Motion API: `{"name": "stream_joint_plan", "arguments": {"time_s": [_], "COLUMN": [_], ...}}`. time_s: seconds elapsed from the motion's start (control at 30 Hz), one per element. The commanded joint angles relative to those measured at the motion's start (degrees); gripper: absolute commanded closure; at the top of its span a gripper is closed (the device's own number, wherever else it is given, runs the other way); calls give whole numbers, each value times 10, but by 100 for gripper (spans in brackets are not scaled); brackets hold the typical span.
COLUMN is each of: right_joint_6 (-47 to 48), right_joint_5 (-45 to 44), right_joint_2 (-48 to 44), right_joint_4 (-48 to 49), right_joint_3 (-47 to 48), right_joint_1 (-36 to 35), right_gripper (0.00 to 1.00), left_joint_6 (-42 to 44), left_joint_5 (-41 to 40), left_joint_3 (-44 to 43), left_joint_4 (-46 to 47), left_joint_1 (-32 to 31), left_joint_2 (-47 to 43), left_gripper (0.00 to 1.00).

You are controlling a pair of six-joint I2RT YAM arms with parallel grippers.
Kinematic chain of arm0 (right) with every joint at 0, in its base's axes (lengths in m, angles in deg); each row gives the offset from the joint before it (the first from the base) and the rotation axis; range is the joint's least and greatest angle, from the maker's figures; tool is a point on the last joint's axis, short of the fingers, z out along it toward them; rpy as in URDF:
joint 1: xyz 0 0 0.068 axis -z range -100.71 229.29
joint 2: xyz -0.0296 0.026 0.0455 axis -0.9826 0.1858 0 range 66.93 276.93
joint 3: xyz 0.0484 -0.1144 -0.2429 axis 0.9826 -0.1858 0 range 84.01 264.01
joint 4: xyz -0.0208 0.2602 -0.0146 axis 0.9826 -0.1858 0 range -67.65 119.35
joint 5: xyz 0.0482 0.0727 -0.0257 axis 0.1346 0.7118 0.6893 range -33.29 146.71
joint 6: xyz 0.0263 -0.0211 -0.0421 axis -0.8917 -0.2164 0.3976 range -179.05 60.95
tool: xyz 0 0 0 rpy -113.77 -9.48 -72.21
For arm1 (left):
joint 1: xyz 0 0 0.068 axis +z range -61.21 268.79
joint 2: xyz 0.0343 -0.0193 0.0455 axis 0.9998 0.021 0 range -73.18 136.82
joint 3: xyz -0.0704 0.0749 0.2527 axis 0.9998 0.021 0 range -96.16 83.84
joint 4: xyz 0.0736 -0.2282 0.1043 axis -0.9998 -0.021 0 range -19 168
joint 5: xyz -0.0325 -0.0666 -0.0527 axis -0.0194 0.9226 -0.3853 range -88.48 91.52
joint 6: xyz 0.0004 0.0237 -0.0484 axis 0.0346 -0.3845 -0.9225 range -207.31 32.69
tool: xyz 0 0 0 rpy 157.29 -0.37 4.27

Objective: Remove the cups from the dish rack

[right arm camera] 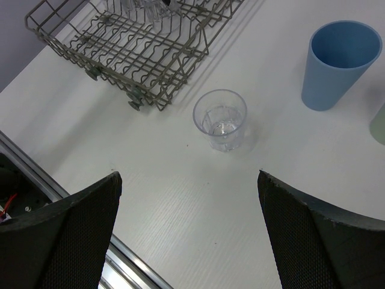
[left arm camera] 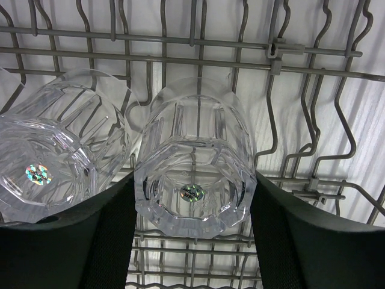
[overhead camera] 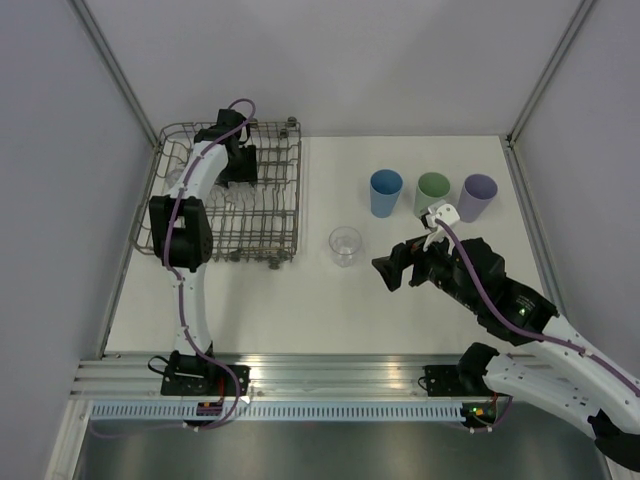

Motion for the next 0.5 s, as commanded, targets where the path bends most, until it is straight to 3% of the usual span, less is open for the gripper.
{"name": "stream_joint_plan", "arguments": {"time_s": [0.0,0.23,0.47], "right_joint_6": [5,8,13], "right_joint_5": [-2,-14,-17], "right_joint_2": [-5,-12,-10], "right_joint_4": [-2,-3,-5], "right_joint_3": [4,7,14], "right_joint_1": [-4,-2,-3], "right_gripper": [2,2,2], "left_joint_6": [16,12,3], "left_joint_5": [-1,-3,12], "left_joint_3": [-26,-23,-25], "left_joint_4": [-13,-16,-21], "left_joint_1": [2,2,2], "left_joint_2": [3,-21,-64], "left_gripper": [34,70,90]}}
